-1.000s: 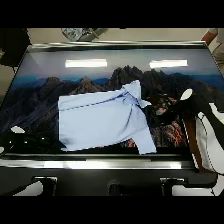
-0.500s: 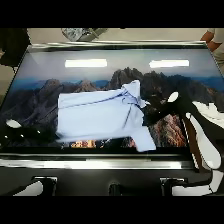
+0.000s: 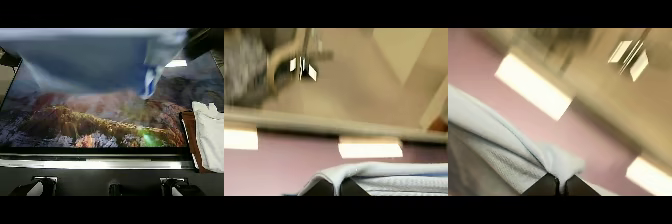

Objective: Fold the shirts.

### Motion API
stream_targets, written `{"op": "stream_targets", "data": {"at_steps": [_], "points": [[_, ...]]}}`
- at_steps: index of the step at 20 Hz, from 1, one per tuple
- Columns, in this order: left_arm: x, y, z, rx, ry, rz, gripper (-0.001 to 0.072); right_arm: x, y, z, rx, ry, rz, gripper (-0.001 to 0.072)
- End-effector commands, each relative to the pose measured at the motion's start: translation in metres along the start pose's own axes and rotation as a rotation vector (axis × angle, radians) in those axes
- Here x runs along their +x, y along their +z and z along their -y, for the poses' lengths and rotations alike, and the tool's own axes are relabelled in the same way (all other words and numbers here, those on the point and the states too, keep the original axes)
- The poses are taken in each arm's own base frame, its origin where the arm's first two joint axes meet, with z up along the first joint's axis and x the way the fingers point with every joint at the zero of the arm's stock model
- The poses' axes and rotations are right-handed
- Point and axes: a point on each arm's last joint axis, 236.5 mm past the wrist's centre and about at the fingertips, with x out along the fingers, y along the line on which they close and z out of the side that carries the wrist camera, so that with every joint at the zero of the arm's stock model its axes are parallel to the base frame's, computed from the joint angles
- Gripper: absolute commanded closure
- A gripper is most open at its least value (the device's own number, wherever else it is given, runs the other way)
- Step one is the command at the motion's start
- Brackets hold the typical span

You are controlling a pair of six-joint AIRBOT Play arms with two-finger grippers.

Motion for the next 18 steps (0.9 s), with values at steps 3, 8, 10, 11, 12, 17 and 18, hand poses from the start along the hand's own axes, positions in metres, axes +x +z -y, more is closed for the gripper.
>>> {"op": "stream_targets", "data": {"at_steps": [3,8,10,11,12,17,18], "points": [[-0.142,0.121,0.092,0.147,-0.043,0.411,0.0682,-0.194,0.114,0.004,-0.070,-0.202,0.327,0.0653],[-0.140,0.106,0.094,0.148,-0.048,0.346,0.0682,-0.224,0.107,0.012,-0.039,-0.274,0.309,0.0653],[-0.121,0.085,0.076,0.140,-0.008,0.260,0.0682,-0.197,0.081,0.015,-0.015,-0.248,0.190,0.0653],[-0.105,0.068,0.062,0.119,0.011,0.192,0.0682,-0.175,0.060,0.012,-0.006,-0.207,0.096,0.0653],[-0.086,0.043,0.049,0.082,0.019,0.104,0.0682,-0.148,0.030,0.005,0.011,-0.146,-0.028,0.0652],[0.019,-0.134,-0.041,-0.065,0.080,-0.342,0.0682,0.008,-0.148,-0.036,0.095,0.165,-0.587,0.0651],[0.039,-0.168,-0.062,-0.102,0.108,-0.389,0.0682,0.042,-0.179,-0.042,0.124,0.192,-0.631,0.0652]]}}
